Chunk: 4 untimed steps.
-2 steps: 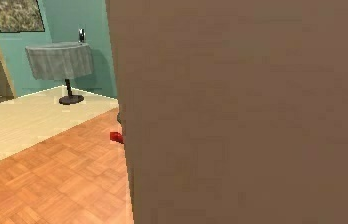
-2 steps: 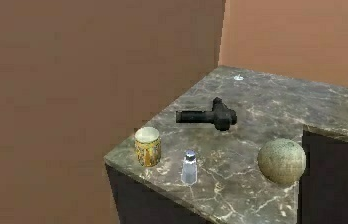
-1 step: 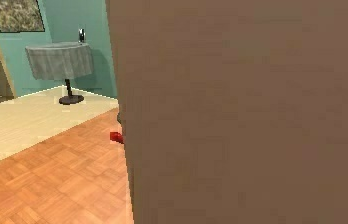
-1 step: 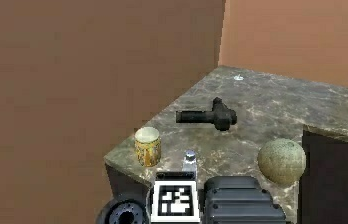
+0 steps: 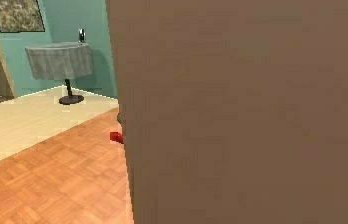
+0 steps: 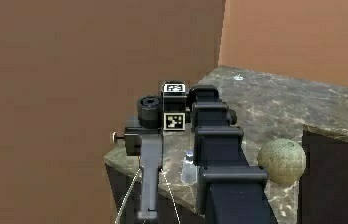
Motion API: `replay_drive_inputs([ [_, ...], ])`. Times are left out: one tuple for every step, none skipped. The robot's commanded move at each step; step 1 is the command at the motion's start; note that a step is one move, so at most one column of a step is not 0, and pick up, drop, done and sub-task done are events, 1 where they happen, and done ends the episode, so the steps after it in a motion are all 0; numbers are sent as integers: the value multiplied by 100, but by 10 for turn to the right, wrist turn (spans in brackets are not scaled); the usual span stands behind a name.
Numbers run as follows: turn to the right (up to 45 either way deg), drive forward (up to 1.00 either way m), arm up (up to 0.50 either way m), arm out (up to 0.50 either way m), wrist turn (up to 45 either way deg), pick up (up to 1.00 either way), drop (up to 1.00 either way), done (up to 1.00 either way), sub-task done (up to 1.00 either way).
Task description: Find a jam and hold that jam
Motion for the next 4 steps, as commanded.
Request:
replay_drive_inputs([
  [0,0,0,0,450,0,0,0,0],
  [0,0,0,0,450,0,0,0,0],
  [0,0,0,0,450,0,0,0,0],
  [0,0,0,0,300,0,0,0,0],
])
